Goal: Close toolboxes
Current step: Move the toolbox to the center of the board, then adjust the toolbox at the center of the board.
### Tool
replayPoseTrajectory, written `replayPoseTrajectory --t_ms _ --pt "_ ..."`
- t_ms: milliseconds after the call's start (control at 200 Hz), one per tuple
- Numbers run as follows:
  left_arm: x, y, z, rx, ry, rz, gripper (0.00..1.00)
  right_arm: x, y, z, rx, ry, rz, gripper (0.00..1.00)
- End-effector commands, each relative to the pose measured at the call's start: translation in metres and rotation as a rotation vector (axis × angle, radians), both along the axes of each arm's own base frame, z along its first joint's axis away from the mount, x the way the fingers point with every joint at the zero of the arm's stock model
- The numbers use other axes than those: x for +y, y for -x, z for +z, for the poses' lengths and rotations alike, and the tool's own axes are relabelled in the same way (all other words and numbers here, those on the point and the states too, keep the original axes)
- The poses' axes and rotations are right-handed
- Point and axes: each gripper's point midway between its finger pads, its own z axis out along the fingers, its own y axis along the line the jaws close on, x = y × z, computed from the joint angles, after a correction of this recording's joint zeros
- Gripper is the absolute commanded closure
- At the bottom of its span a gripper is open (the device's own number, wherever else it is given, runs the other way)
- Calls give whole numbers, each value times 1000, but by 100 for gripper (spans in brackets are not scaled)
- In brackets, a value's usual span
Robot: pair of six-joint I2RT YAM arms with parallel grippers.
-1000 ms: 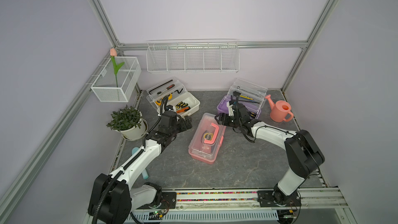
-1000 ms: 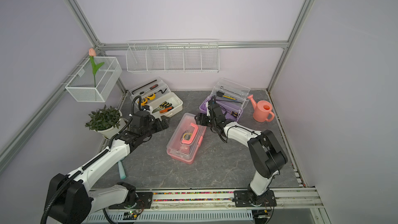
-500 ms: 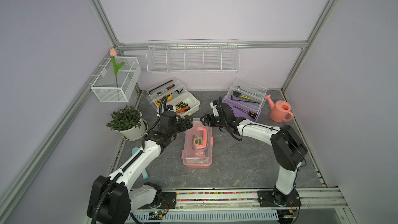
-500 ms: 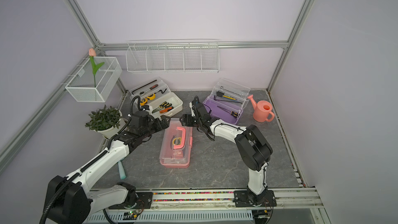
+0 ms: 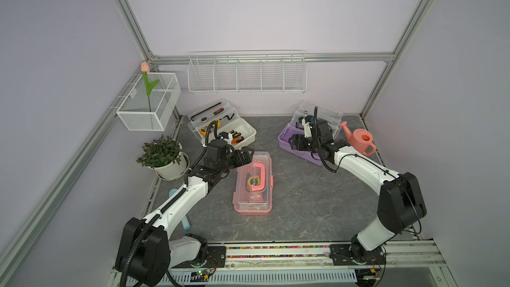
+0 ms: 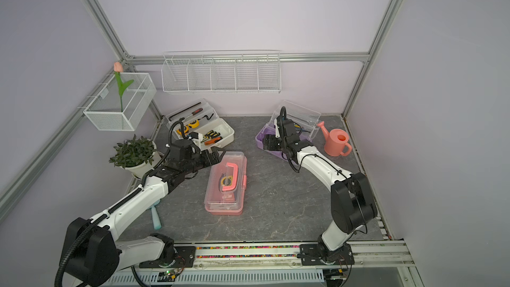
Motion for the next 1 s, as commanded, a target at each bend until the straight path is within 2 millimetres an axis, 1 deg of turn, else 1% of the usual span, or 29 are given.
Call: replayPoseTrajectory --t_ms 0,60,210,340,470,525,665,845,925,995 --pt "-5 -5 18 -49 17 -26 1 -1 -3 -19 51 144 107 21" --pt "-5 -4 18 -48 11 -27 1 6 -12 -23 75 168 151 25" --pt "-2 -1 15 -44 -8 -26 1 23 -37 -40 143 179 193 29" --pt "1 0 11 -44 -20 -13 1 40 -56 -52 164 150 195 30" --pt "2 0 11 -43 -26 -14 1 52 -71 -55 146 150 185 30" --pt "2 1 11 -43 -30 -15 1 56 -76 -60 148 155 185 31" --pt "3 0 12 -46 -30 -12 1 72 -79 -75 189 170 212 31" --pt "4 1 13 -47 -35 -5 1 94 -75 -89 213 196 253 32" --pt "5 1 13 -49 -42 -5 1 96 -74 -93 224 209 254 32" --pt "7 2 15 -54 -49 -2 1 97 -72 -97 232 220 255 36"
